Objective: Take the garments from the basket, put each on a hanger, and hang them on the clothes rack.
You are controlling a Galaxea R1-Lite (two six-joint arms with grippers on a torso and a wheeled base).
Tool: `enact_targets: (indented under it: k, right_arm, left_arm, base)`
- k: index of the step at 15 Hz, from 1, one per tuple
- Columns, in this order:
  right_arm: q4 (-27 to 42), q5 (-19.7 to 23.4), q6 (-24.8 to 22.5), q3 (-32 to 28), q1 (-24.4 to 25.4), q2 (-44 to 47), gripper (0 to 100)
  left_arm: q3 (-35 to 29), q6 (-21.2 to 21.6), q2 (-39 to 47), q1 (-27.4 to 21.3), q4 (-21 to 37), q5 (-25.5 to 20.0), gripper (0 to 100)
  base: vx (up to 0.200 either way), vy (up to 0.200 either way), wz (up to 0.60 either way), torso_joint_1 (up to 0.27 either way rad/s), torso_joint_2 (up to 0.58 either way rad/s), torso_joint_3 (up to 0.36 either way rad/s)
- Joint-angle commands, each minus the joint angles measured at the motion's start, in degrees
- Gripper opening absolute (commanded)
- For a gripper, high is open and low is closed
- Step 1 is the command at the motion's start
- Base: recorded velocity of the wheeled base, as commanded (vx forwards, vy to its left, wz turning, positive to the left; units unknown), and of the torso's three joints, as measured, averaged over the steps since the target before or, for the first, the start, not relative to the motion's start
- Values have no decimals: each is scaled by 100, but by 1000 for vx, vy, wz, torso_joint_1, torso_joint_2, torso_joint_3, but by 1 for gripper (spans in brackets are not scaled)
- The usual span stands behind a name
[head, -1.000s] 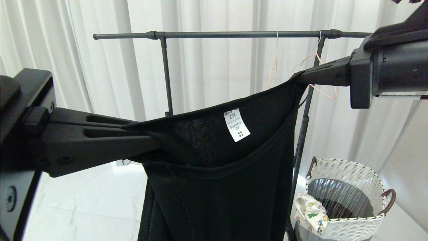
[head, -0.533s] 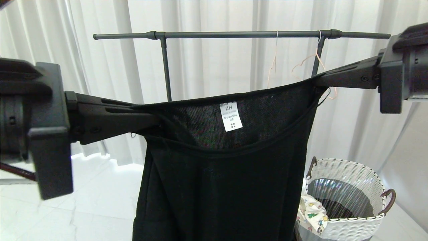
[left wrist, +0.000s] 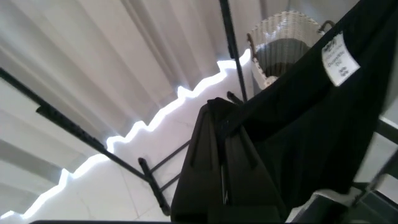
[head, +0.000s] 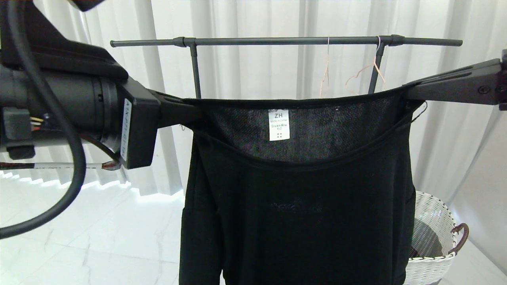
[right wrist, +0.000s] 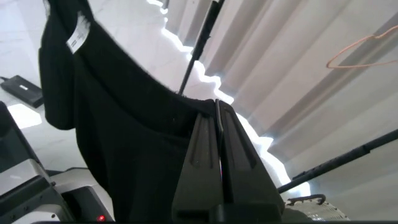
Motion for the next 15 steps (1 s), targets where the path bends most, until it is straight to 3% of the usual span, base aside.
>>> enact_targets:
  k: [1,14,15]
  right_arm:
    - [5,-36,1,21,10,-52,0]
    - [13,-326,19,275,1,-52,0]
    - [13,-326,19,328,1,-70,100]
  left_arm:
    - [-76,4,155,41,3,8,0]
    - [-137,-5,146,243,-6,25,0]
    - [-128,-5,146,243,-6,25,0]
  base:
    - [0,0,0,0,0,0]
    - [0,0,0,0,0,0]
    - [0,0,0,0,0,0]
